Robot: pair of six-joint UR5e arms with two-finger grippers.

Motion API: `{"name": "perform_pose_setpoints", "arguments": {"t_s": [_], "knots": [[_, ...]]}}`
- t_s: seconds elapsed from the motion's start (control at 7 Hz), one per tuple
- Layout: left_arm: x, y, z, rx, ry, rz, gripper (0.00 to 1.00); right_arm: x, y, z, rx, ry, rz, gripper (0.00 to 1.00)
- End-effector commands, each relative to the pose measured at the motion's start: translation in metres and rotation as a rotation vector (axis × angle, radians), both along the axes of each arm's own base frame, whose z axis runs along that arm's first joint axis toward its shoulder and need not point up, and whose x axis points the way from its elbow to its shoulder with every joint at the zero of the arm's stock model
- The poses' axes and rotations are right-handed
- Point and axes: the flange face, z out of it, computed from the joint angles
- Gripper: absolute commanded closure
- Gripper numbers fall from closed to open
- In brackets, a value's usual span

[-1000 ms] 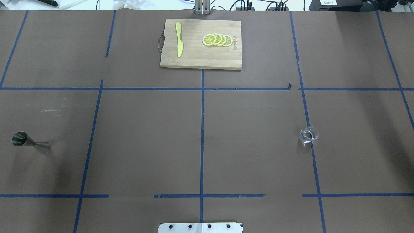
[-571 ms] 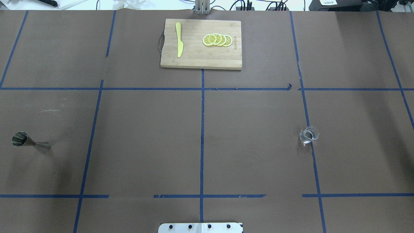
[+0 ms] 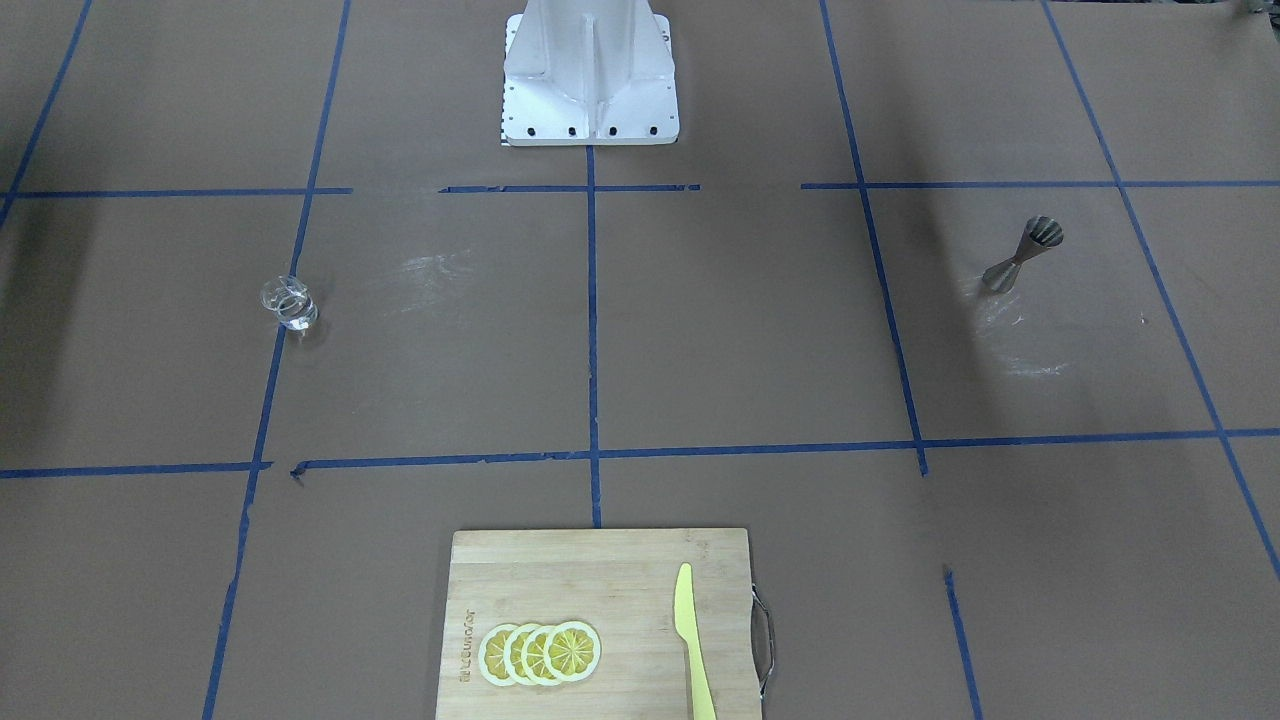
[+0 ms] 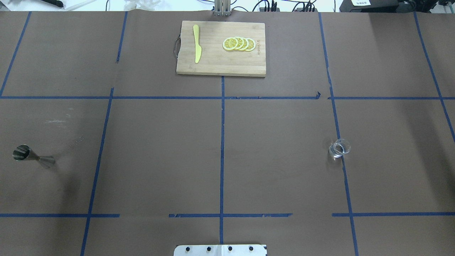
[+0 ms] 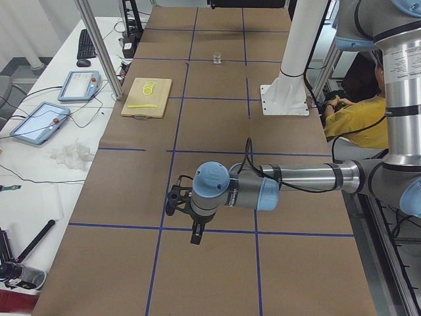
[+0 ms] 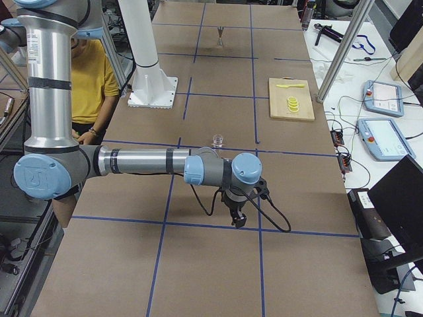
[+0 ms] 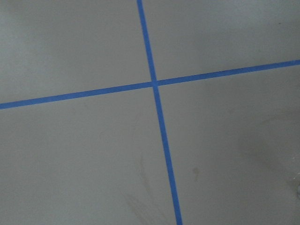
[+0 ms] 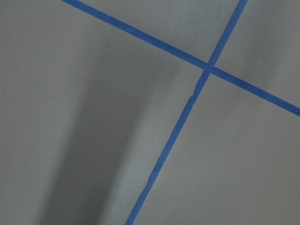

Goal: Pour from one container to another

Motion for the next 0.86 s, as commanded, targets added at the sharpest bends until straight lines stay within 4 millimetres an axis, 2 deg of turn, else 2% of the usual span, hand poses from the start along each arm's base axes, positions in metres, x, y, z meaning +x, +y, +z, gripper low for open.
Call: {"name": "perform_pose_setpoints", "arguments": {"t_s": [0.0,0.29,0.71], "knots": [[-0.002,-0.001,-0.001,0.034,-0.035,-0.004,0.0,-0.001,0.002,-0.003,0.009,-0.004,0.002,0.0],[0.015,-0.007,0.0,0.034,-0.039,0.039,0.0,-0.001,-0.004,-0.009,0.021,-0.005,0.003,0.0],[0.015,-0.017,-0.001,0.041,-0.044,0.038,0.0,-0.002,-0.016,-0.017,0.039,-0.008,0.002,0.0]]}}
